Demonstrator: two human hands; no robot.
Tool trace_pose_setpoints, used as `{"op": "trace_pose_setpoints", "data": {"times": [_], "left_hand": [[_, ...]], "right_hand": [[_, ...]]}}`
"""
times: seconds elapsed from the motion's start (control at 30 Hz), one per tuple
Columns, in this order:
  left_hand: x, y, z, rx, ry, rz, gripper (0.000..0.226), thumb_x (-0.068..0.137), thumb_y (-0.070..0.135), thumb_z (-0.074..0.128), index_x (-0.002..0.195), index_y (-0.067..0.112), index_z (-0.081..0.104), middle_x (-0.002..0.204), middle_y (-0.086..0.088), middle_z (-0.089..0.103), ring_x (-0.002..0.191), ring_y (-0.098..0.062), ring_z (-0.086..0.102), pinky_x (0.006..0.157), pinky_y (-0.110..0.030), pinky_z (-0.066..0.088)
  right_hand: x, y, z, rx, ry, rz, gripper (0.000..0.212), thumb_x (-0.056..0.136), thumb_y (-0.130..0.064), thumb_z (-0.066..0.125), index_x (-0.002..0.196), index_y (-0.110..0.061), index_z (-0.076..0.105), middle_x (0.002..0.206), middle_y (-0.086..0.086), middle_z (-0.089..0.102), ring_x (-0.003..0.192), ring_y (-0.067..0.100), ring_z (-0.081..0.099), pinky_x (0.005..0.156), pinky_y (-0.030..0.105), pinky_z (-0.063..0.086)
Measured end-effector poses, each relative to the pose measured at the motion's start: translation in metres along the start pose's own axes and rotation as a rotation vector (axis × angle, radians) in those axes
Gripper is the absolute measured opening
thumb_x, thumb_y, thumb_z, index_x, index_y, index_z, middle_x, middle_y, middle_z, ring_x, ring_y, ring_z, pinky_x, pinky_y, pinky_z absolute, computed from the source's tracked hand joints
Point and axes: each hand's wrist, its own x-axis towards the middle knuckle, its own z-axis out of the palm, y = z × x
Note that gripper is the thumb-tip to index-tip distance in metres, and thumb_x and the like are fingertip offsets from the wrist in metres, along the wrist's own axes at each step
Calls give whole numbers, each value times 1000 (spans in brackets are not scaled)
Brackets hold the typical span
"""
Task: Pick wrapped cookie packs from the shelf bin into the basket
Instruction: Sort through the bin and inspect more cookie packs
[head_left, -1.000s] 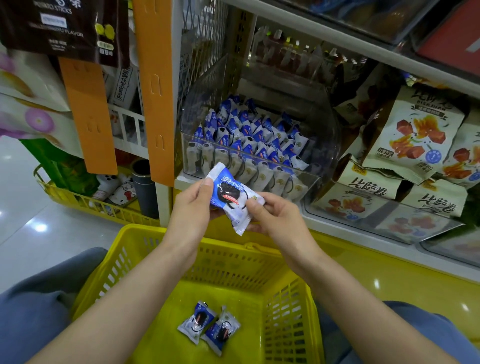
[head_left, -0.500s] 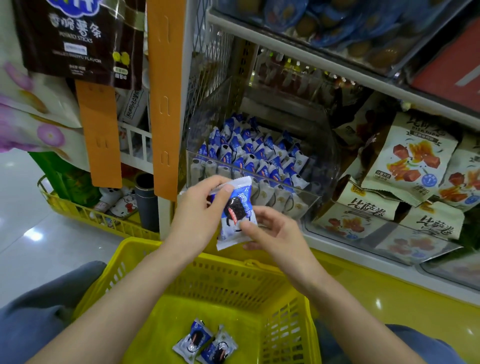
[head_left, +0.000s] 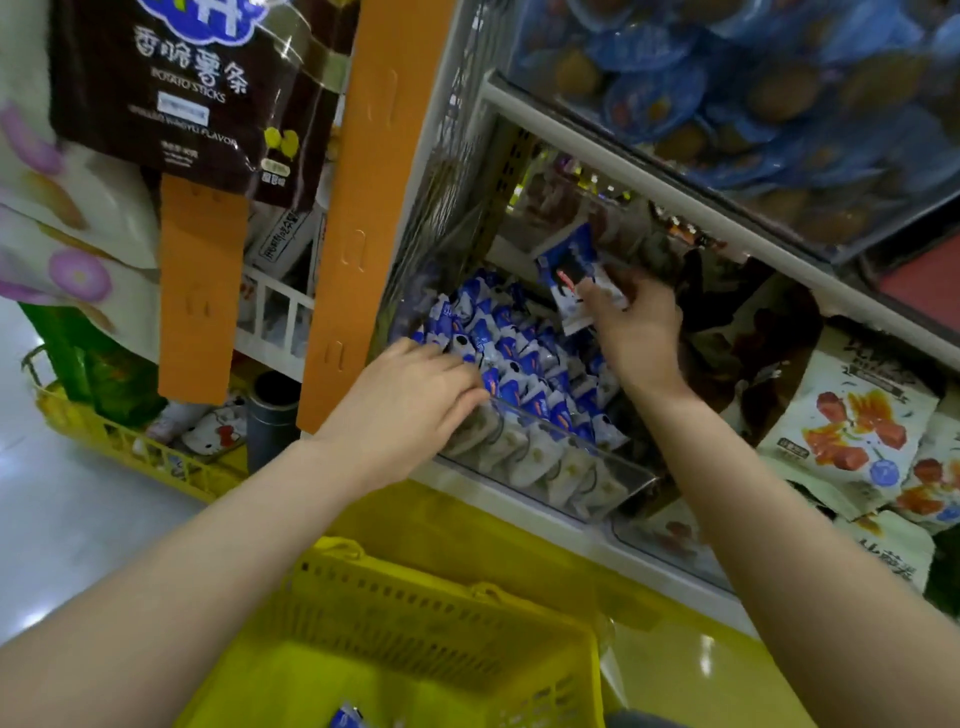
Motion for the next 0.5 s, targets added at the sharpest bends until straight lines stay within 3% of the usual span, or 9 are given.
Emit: {"op": "trace_pose_setpoints", "data": {"times": [0.1, 0.2, 0.4, 0.5], "left_hand": [[1, -5, 3, -2, 26, 34, 30, 96, 34, 41, 96, 16, 65, 94, 1, 68, 90, -20, 59, 80, -30, 32], [1, -9, 7, 20, 67, 54, 28, 93, 32, 44, 87, 16, 67, 83, 1, 68, 79, -21, 61, 73, -30, 35], [1, -13, 18, 31, 142, 85, 32, 92, 32, 40, 84, 18, 67, 78, 4, 66, 75, -18, 60, 75, -29, 36], [2, -15, 21, 33, 171, 92, 28, 92, 31, 43, 84, 18, 67, 78, 4, 67, 75, -18, 61, 75, -30, 38]], "right_hand": [[38, 19, 26, -90, -86, 66, 32, 93, -19, 54, 121, -6, 55, 119, 13, 60, 105, 23, 57, 84, 27, 43], [65, 36, 43, -196, -134, 121, 36, 92, -21, 55, 125, -8, 51, 131, 13, 53, 119, 28, 50, 100, 37, 41], [79, 49, 61, -472, -190, 140, 30, 91, -21, 56, 117, -4, 57, 124, 18, 57, 112, 33, 54, 94, 40, 43], [80, 54, 67, -466, -265, 148, 27, 92, -19, 55, 114, -3, 58, 120, 19, 58, 109, 33, 55, 95, 42, 45]]}}
